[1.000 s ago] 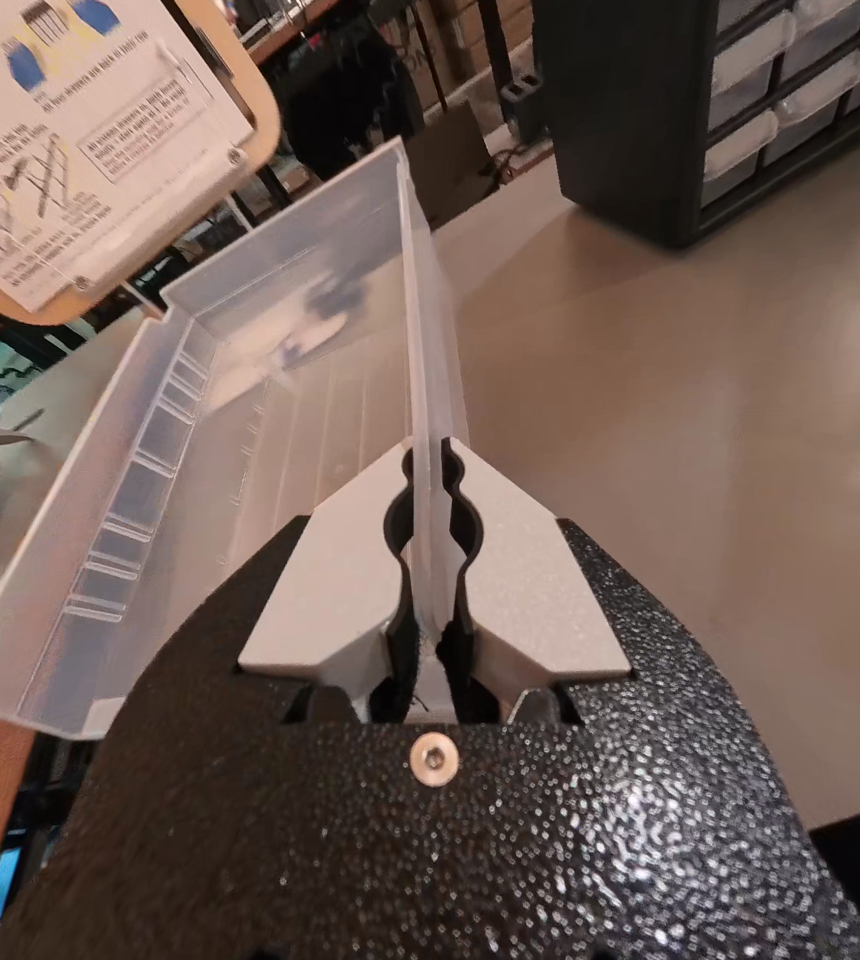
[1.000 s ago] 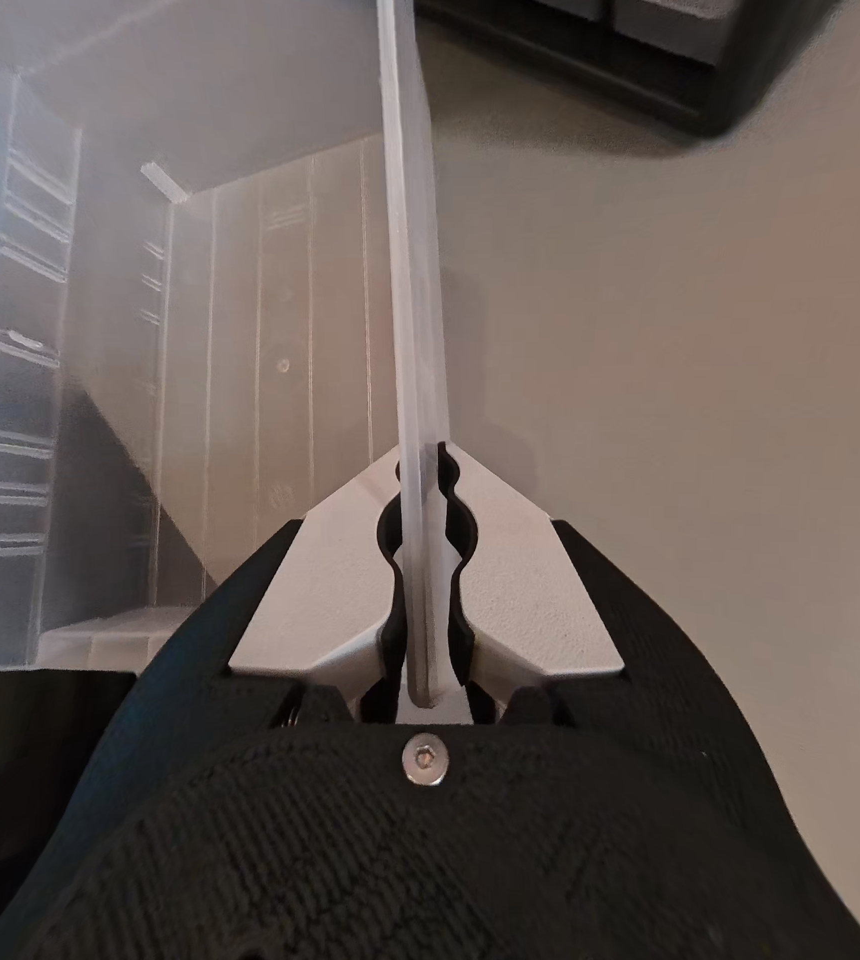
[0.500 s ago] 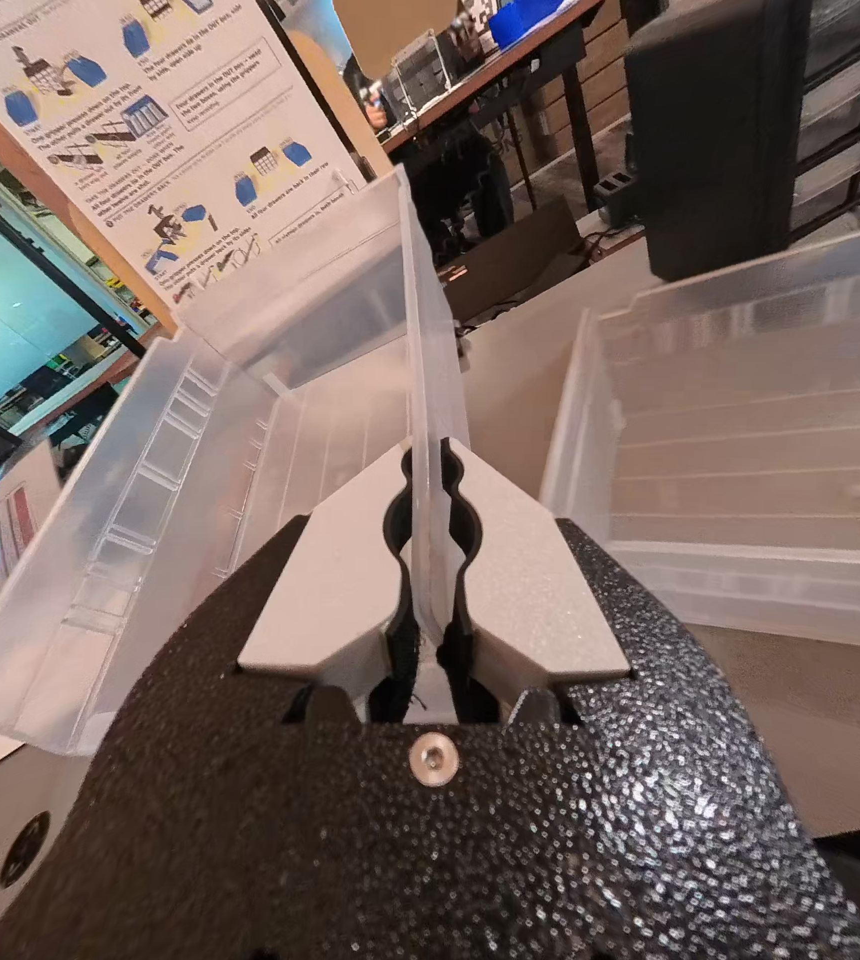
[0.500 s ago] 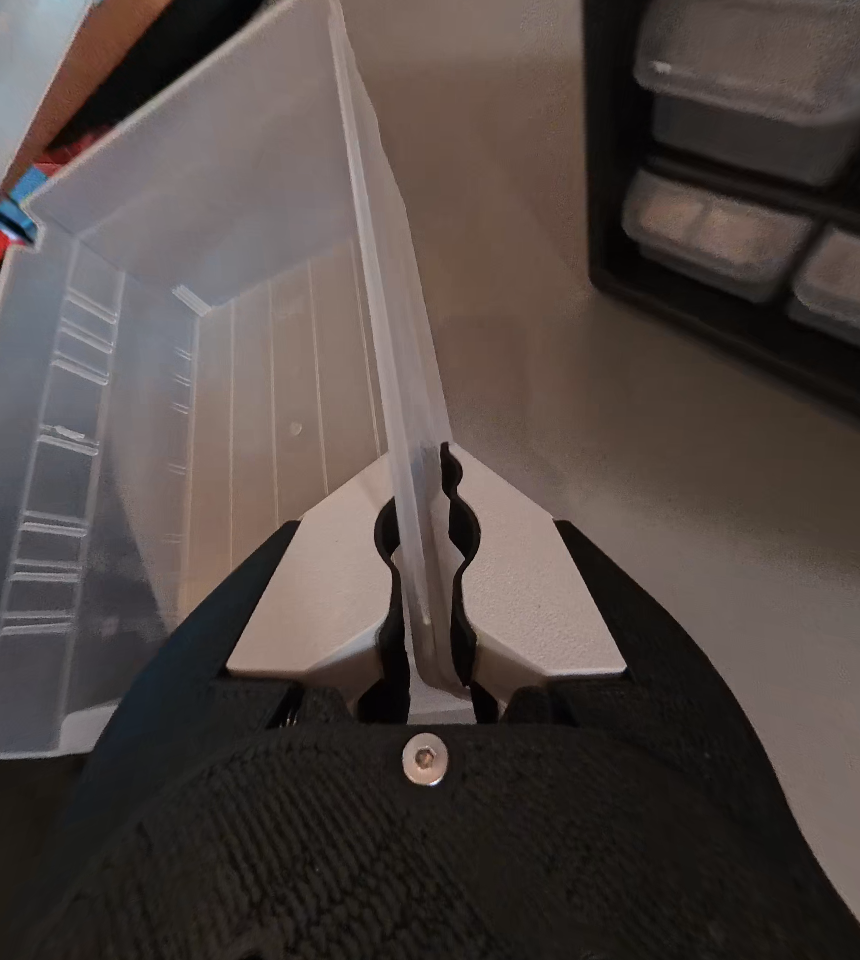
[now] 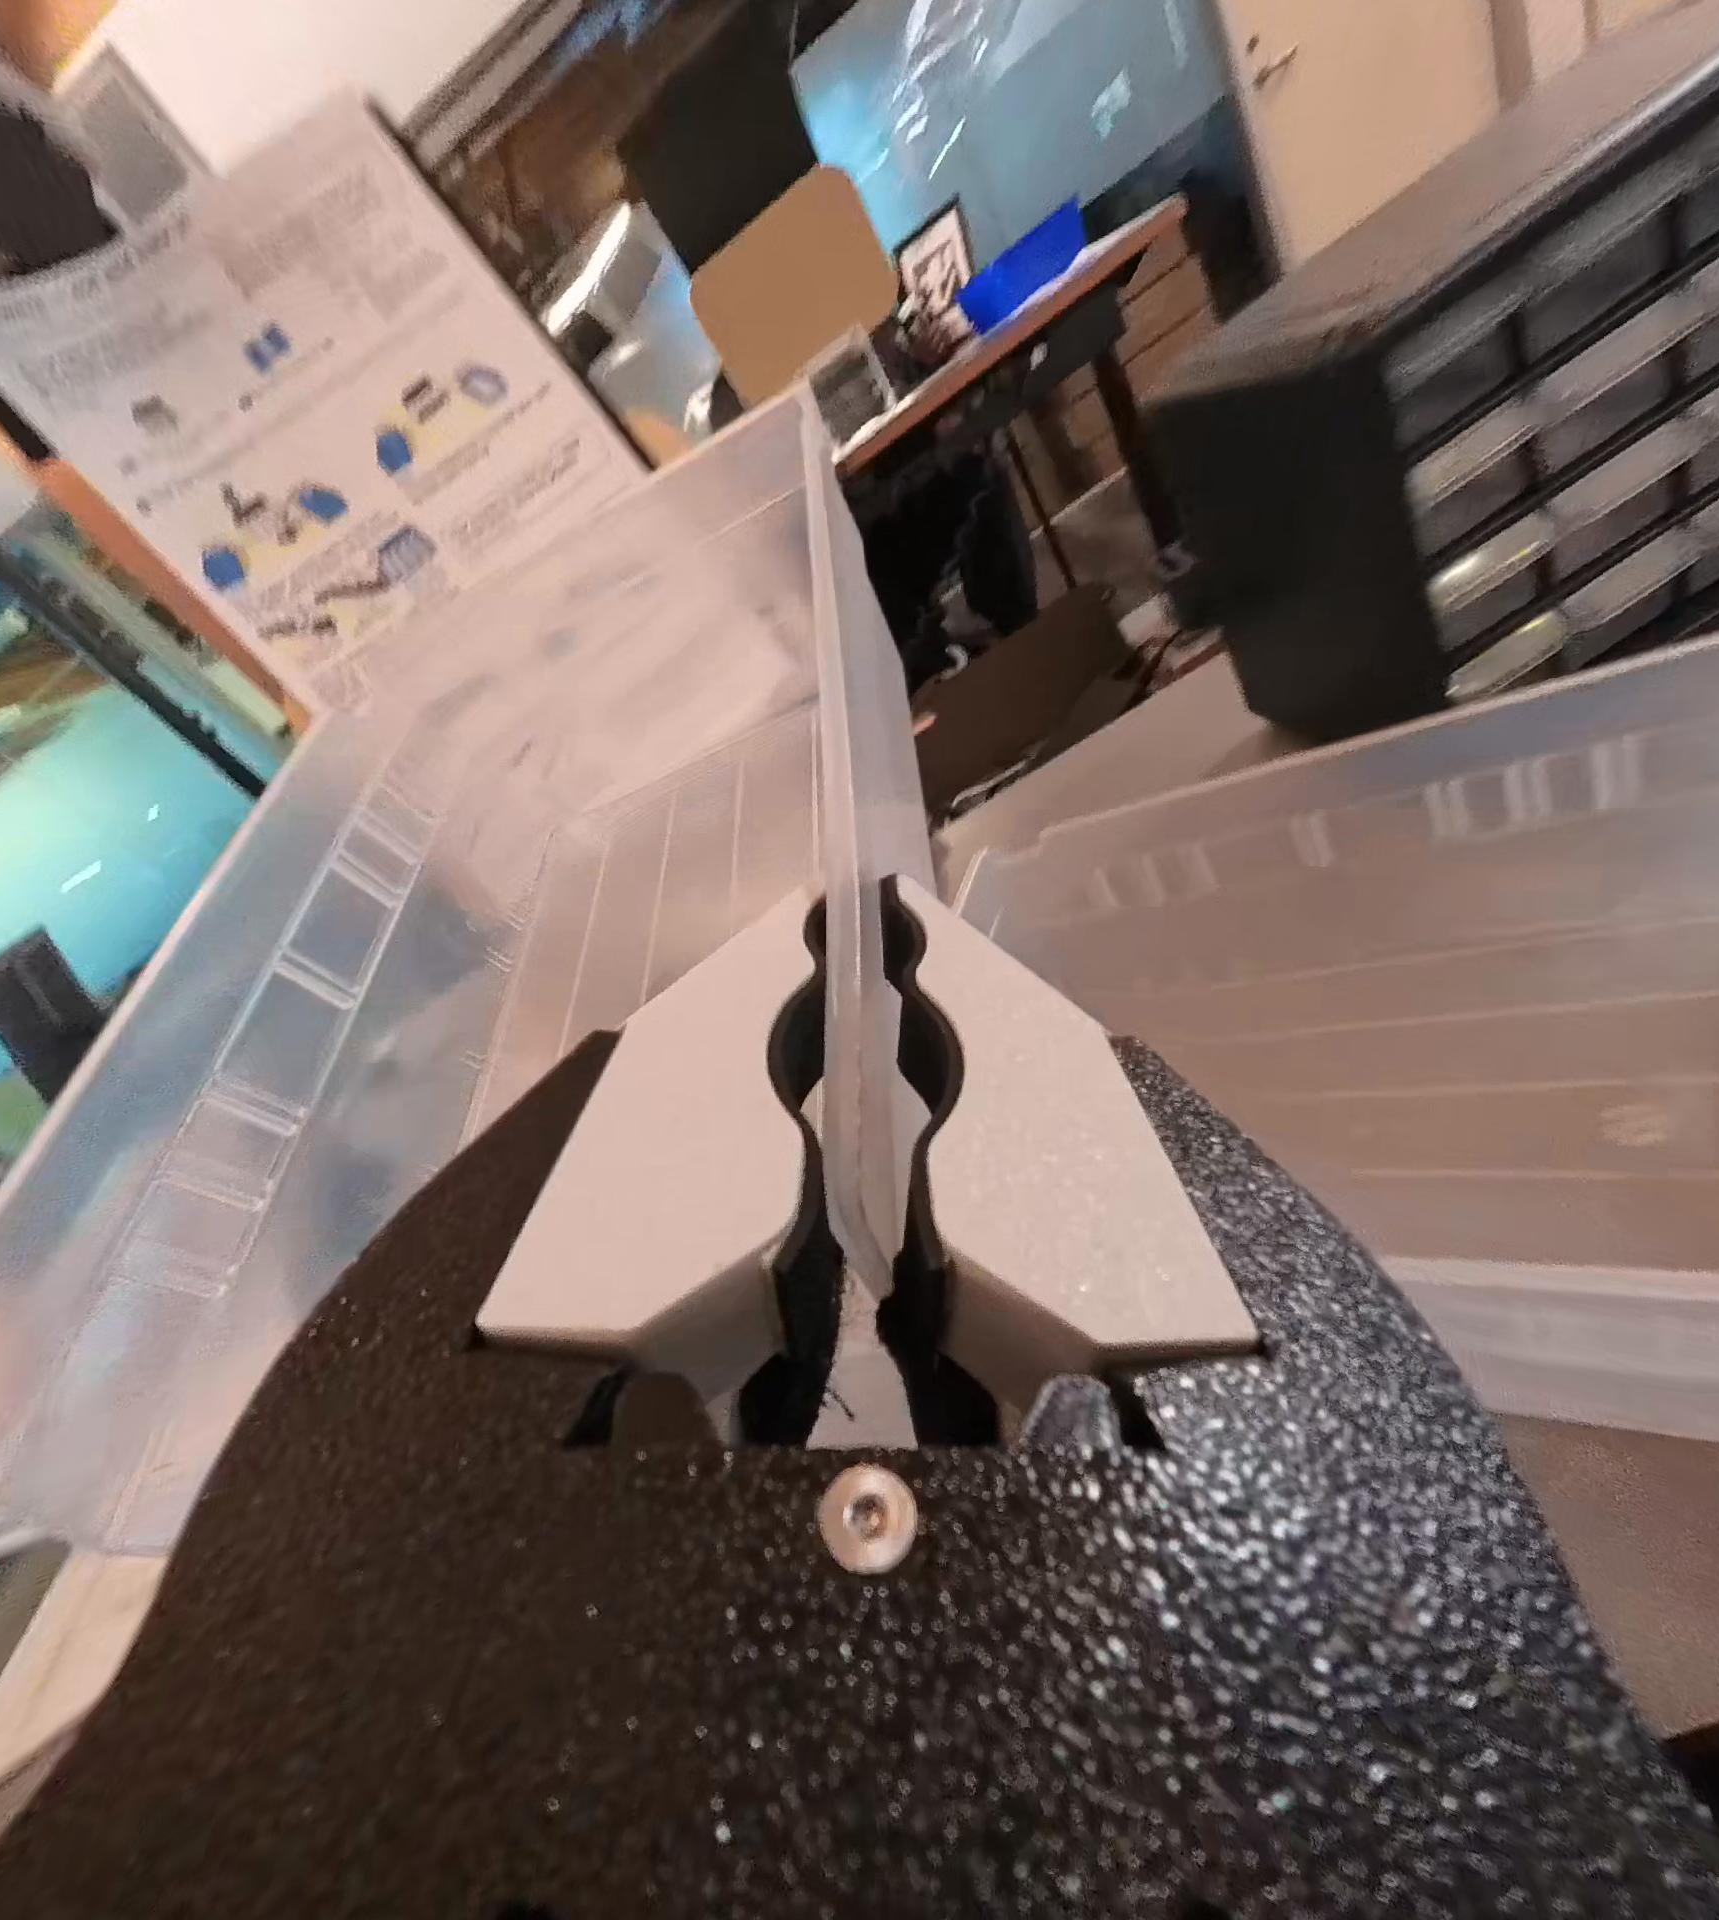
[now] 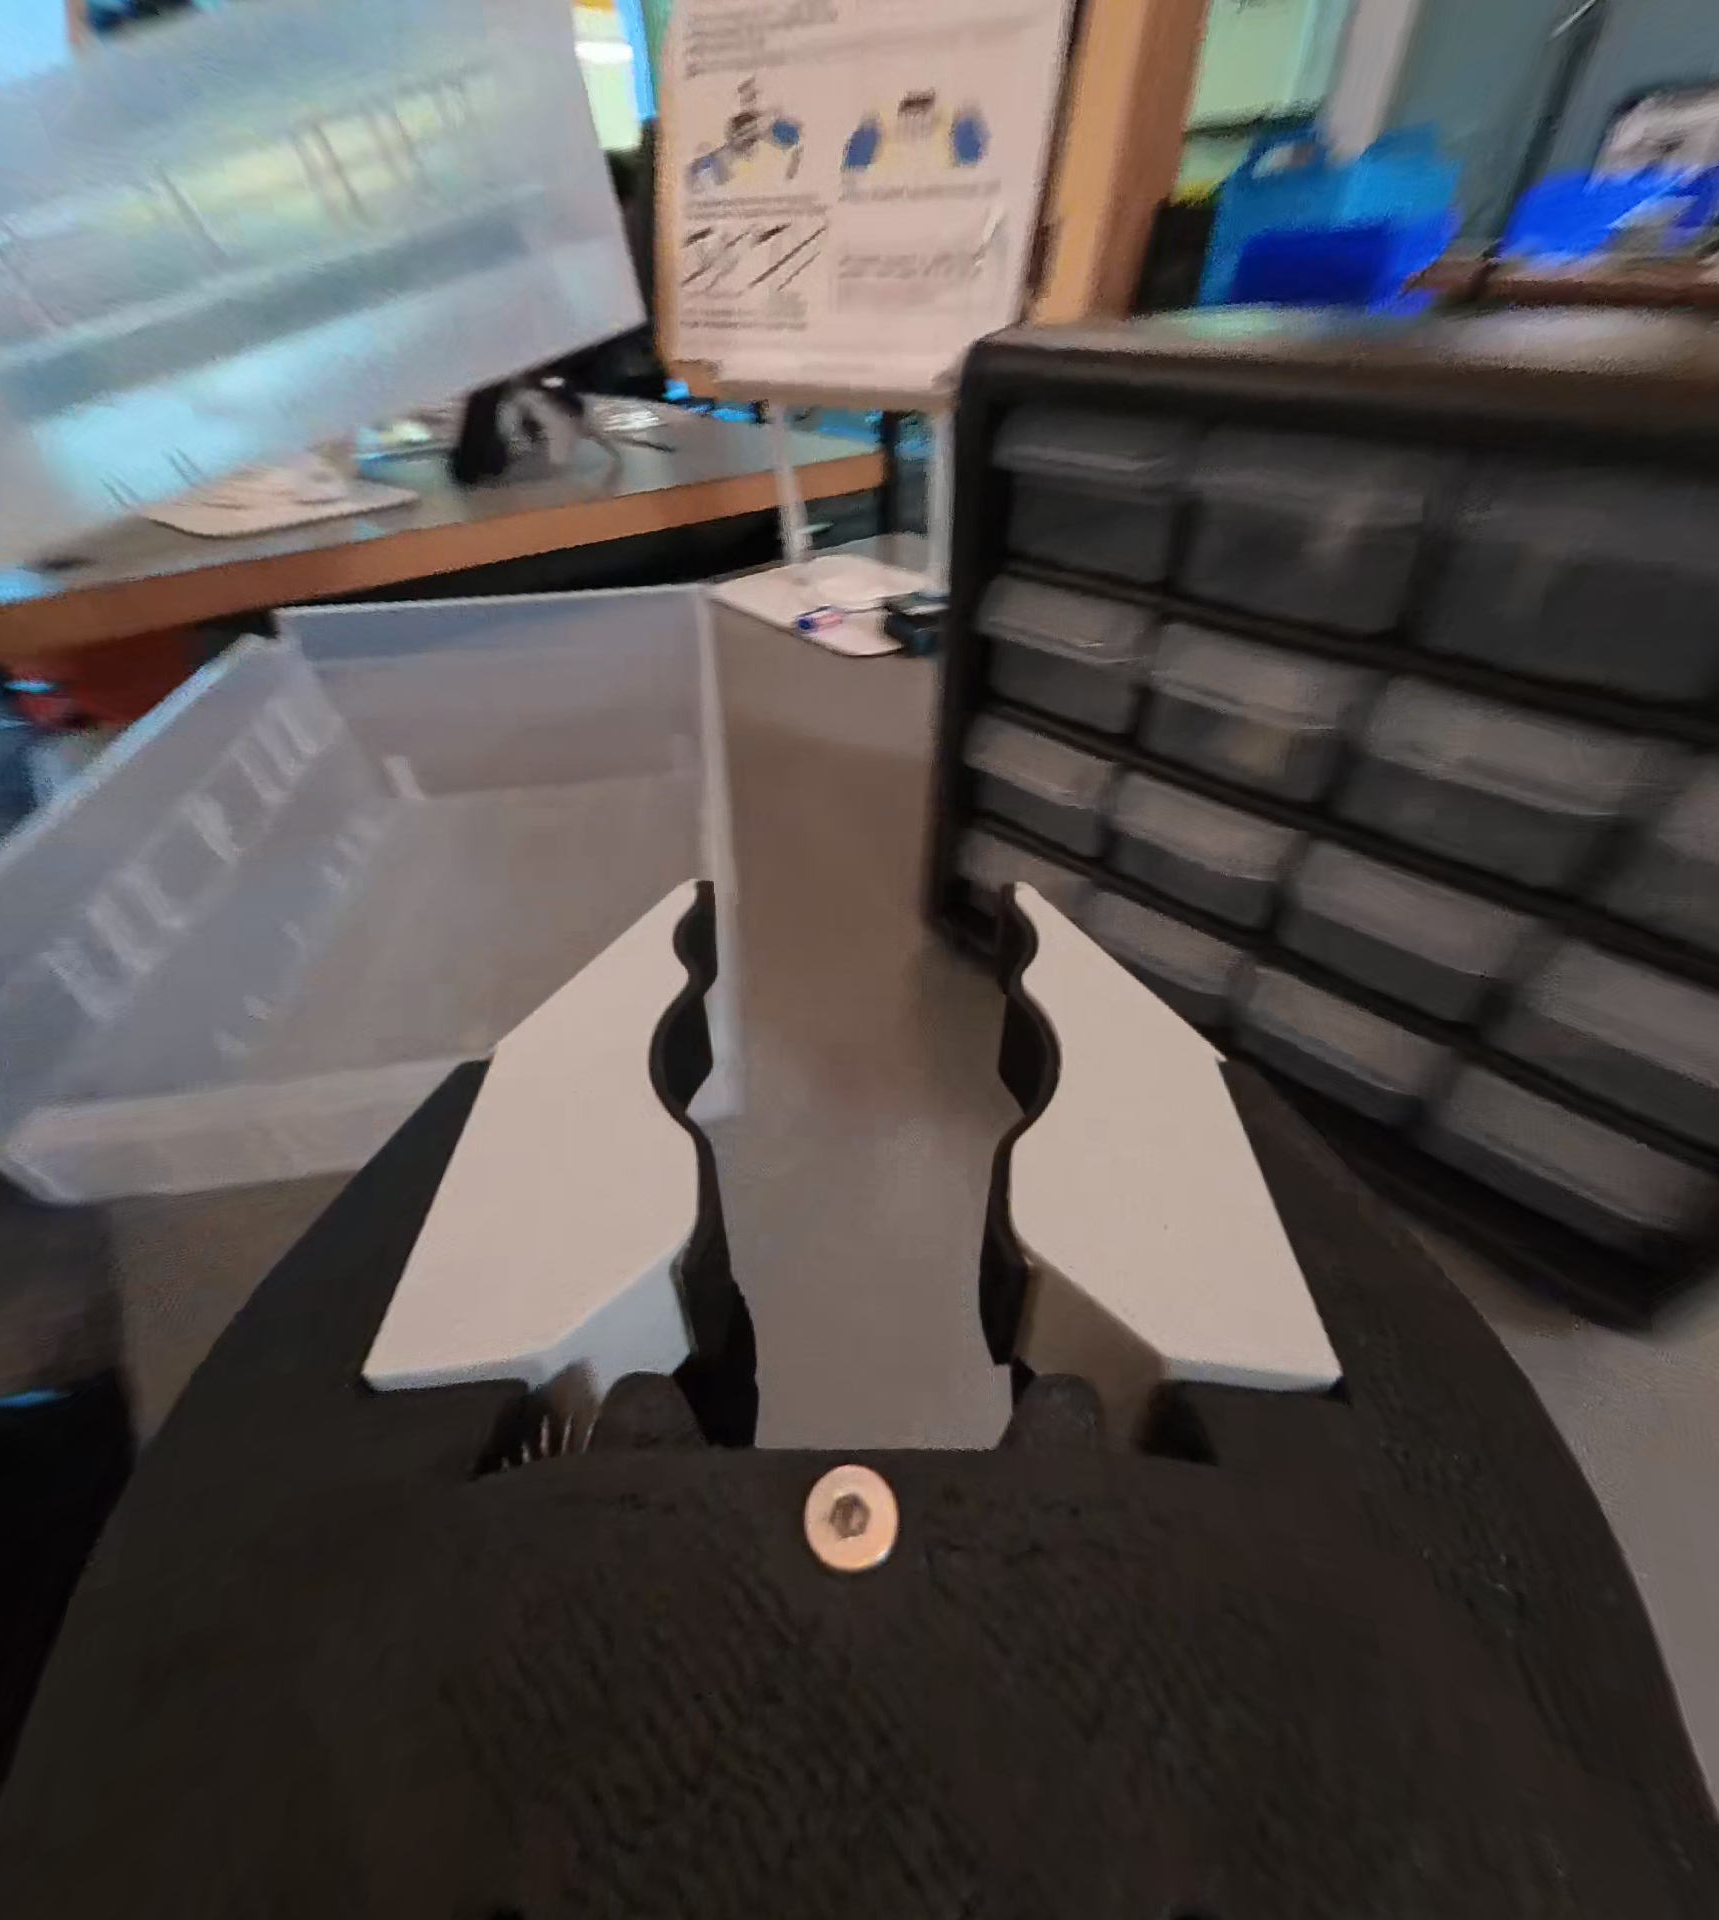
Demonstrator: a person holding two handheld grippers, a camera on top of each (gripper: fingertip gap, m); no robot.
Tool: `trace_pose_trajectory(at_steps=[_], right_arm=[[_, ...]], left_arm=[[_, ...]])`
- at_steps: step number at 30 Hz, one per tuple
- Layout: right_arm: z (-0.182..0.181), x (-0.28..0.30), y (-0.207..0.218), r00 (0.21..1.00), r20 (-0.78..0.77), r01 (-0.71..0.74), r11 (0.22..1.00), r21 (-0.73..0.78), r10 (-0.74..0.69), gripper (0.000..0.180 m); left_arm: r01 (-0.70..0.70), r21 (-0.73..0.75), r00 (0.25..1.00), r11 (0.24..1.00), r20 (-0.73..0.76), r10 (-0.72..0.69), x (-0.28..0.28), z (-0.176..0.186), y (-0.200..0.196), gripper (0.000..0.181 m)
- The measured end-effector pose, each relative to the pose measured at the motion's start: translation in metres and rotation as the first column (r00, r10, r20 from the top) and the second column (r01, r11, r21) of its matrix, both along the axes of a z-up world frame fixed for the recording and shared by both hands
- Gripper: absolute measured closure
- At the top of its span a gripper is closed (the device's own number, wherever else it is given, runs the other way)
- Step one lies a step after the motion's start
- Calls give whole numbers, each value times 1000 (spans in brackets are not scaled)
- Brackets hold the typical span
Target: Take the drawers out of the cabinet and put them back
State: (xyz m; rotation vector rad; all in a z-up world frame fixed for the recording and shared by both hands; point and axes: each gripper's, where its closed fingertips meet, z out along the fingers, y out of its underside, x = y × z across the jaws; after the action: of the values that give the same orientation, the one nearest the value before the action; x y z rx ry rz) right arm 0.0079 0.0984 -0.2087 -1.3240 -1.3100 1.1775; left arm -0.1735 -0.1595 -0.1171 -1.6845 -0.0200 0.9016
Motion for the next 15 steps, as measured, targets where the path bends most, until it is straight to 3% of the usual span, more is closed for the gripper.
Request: trace_pose_trajectory(at_steps=[3, 6, 10, 15], right_arm=[[14, 56, 43, 979, -107, 186, 971, 150, -171, 131], [29, 114, 90, 907, -227, 398, 898, 186, -355, 134], [40, 209, 153, 687, -375, 707, 692, 148, -622, 134], [55, 320, 202, 420, -475, 884, 468, 19, -773, 132]], left_arm=[[100, 32, 993, 994, -58, -98, 35, 24, 26, 178], [228, 98, 972, 969, -84, -220, 73, 50, 62, 178], [432, 134, 901, 892, -109, -420, 144, 80, 123, 178], [688, 128, 725, 714, -73, -685, 260, 84, 206, 178]])
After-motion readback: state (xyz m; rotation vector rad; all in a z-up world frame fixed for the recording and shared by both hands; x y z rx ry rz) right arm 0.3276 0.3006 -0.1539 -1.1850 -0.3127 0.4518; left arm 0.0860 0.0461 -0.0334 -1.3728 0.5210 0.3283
